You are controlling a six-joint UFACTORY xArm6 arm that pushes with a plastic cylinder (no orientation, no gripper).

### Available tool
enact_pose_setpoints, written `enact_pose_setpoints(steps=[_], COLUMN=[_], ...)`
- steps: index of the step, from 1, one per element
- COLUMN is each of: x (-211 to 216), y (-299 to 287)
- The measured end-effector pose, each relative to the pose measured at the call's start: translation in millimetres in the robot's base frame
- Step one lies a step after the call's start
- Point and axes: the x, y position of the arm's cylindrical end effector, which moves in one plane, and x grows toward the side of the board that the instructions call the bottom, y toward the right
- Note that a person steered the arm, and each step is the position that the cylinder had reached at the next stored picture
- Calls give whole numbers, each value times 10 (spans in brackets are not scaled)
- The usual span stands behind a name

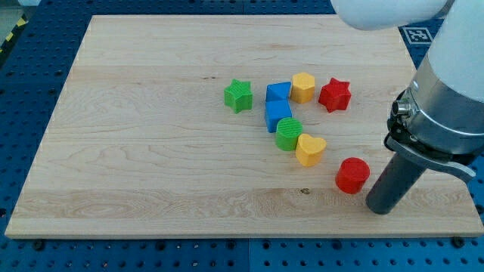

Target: Move the red circle to the right side of the yellow heart

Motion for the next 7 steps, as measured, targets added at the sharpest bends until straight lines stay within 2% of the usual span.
enact_pose_setpoints(steps=[7], x=[-243], y=[-165])
